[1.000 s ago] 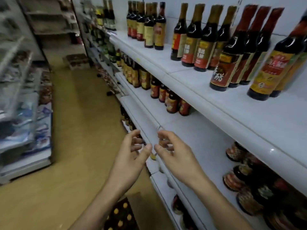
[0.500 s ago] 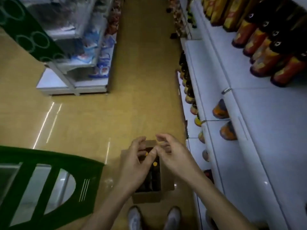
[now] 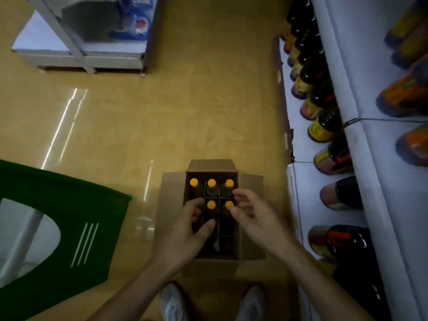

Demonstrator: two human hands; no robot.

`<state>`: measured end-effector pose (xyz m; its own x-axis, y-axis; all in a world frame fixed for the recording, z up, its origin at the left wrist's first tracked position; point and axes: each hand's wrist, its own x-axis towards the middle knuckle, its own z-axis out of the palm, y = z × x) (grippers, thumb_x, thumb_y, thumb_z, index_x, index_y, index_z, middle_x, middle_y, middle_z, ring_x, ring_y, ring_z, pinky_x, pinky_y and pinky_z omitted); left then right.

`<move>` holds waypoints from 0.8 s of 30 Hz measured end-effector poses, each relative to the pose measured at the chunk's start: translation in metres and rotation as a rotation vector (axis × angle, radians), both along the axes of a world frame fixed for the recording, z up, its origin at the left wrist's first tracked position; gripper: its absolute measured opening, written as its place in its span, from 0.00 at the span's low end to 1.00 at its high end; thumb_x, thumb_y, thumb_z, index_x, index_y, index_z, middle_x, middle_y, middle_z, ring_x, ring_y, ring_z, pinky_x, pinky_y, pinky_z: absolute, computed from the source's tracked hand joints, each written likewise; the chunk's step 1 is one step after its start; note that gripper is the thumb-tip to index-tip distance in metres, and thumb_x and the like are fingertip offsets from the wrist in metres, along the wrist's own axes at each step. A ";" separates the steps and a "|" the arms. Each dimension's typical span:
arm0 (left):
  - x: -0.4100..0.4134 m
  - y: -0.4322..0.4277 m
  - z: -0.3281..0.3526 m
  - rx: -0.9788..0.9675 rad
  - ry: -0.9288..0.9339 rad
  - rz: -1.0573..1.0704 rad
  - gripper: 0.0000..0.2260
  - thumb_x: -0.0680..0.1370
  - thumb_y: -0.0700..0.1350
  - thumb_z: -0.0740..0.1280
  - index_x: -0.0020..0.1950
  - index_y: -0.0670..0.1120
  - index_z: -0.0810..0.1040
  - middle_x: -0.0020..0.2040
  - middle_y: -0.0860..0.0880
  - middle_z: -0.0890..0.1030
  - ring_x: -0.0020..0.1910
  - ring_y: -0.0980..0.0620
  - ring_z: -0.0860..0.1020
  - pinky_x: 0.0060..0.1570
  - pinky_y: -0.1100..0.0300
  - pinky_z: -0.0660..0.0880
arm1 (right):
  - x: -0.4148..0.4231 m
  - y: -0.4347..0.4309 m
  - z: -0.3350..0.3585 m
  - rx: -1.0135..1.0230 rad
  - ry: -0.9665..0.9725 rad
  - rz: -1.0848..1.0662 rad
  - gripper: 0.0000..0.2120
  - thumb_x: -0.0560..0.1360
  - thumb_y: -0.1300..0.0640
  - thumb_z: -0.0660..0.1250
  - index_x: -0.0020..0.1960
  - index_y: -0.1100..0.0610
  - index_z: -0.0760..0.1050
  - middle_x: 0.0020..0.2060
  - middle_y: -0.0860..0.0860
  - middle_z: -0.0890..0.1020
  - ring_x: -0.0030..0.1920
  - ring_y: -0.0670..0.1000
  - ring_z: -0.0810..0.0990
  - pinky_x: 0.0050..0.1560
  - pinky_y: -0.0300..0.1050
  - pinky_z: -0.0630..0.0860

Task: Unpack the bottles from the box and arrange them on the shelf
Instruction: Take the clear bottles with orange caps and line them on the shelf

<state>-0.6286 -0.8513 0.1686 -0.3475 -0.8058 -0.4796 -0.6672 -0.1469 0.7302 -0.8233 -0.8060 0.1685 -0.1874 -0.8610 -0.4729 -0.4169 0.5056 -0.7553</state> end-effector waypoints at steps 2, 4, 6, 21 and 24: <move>-0.005 -0.002 -0.054 -0.008 -0.020 -0.070 0.24 0.81 0.51 0.68 0.75 0.55 0.66 0.65 0.57 0.74 0.64 0.60 0.73 0.54 0.71 0.72 | -0.005 -0.001 -0.048 0.030 0.044 0.026 0.21 0.82 0.50 0.65 0.74 0.45 0.67 0.67 0.43 0.74 0.64 0.42 0.74 0.49 0.30 0.71; -0.014 -0.004 -0.103 -0.019 -0.032 -0.142 0.25 0.81 0.53 0.68 0.76 0.56 0.65 0.69 0.55 0.73 0.67 0.59 0.72 0.60 0.64 0.74 | -0.011 -0.003 -0.091 0.047 0.087 0.063 0.21 0.82 0.49 0.64 0.75 0.45 0.67 0.68 0.45 0.74 0.65 0.44 0.74 0.50 0.30 0.71; -0.024 -0.006 -0.146 -0.039 -0.040 -0.207 0.25 0.81 0.53 0.67 0.76 0.57 0.64 0.71 0.56 0.72 0.67 0.59 0.71 0.62 0.61 0.73 | -0.015 -0.007 -0.130 0.038 0.159 0.113 0.21 0.82 0.49 0.64 0.75 0.45 0.67 0.69 0.46 0.74 0.66 0.45 0.74 0.55 0.37 0.74; -0.034 -0.048 -0.256 -0.149 -0.001 -0.308 0.25 0.80 0.50 0.69 0.74 0.61 0.64 0.60 0.60 0.76 0.44 0.63 0.81 0.34 0.70 0.77 | -0.031 -0.036 -0.247 -0.181 0.577 0.569 0.25 0.82 0.48 0.64 0.77 0.45 0.62 0.71 0.46 0.70 0.71 0.47 0.67 0.70 0.46 0.68; -0.030 -0.050 -0.259 -0.161 0.000 -0.311 0.24 0.81 0.46 0.69 0.74 0.60 0.65 0.46 0.58 0.76 0.38 0.62 0.80 0.29 0.74 0.72 | -0.031 -0.043 -0.251 -0.140 0.750 0.730 0.26 0.81 0.50 0.65 0.77 0.45 0.61 0.67 0.47 0.73 0.66 0.49 0.71 0.67 0.46 0.70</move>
<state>-0.6582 -0.9010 -0.0902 -0.5880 -0.7266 -0.3553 -0.6622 0.1803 0.7273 -0.8542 -0.8489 -0.0823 0.1949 -0.9208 -0.3378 -0.9692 -0.1278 -0.2106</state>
